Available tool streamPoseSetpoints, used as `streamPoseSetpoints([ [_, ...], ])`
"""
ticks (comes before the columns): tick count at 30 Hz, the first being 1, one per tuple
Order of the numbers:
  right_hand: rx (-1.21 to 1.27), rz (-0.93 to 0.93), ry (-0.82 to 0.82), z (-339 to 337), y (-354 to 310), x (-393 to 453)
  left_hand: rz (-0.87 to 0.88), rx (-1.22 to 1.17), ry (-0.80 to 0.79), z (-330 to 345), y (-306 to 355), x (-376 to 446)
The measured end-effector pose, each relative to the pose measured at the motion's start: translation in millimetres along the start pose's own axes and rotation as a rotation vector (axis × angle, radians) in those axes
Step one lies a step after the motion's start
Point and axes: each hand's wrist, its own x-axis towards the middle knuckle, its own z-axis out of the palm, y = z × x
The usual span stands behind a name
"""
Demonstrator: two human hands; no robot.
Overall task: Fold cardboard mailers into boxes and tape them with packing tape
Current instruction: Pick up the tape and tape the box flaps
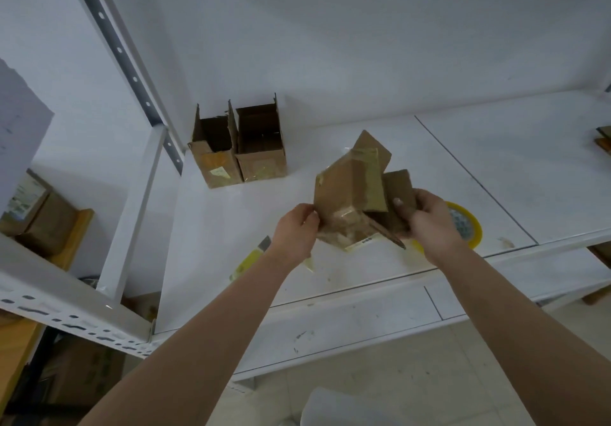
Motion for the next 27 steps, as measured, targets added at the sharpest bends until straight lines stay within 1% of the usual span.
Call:
streamPoseSetpoints([
  [2,-0.068,-0.013,-0.019,0,-4,4,-0.020,0.069,-0.042,-5,-3,3],
  [6,-0.190,0.025,-0.075,8,-4,6,-0.102,0.078,-0.088,-6,-2,1],
  [9,-0.239,0.047,-0.129,16,0,4,-0.110,0.072,-0.104,-8,0,-3],
  [12,-0.272,0.040,-0.231,24,2,-1,-0.088,0.046,-0.143,-12,2,-5],
  [14,-0.312,0.056,-0.309,31,0,-2,-0.078,0.116,-0.169,-15,0,0],
  [17,-0.346,0.031,-0.333,44,-7,2,-0.074,0.179,-0.145,-20,-6,9],
  [19,-0.347,-0.006,-0.347,56,-16,5,-0.051,0.115,-0.104,-29,-7,12],
  [22,-0.294,-0.051,-0.374,83,-30,10,0.004,0.054,0.055,-57,-6,12],
  [24,-0.295,-0.081,-0.421,109,-37,13,0.034,0.141,0.186,-83,-8,13],
  [27,-0.340,-0.140,-0.506,153,-41,14,0.059,0.382,0.350,-124,-17,15],
])
